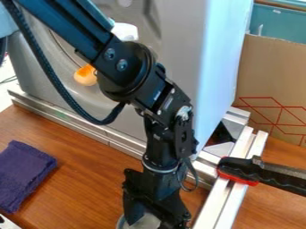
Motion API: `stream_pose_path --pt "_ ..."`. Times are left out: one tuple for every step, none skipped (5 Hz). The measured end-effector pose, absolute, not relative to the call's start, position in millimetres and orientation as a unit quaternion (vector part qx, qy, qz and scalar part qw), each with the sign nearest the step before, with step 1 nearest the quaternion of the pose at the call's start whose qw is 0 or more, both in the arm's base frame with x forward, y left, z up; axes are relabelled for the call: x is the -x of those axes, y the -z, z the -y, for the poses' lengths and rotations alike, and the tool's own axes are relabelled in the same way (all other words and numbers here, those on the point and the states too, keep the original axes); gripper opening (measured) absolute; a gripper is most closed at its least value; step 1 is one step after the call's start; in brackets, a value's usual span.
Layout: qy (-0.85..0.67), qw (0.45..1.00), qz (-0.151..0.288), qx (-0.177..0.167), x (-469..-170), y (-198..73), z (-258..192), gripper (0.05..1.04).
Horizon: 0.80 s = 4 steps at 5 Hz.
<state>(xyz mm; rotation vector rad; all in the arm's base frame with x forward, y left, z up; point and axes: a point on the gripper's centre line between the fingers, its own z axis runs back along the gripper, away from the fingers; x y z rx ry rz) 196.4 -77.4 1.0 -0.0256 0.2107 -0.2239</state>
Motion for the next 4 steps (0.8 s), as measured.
stream_pose_path --pt "0.107 0.988 -0.111 0.002 -192.1 6.8 75.7 0.998" --pt "0.115 0.988 -0.107 -0.015 -190.5 9.9 75.7 0.998" --pt "0.113 0.987 -0.11 -0.04 -189.0 13.8 68.7 0.999" --pt "0.109 0.984 -0.111 -0.081 -188.8 15.4 43.6 0.998"
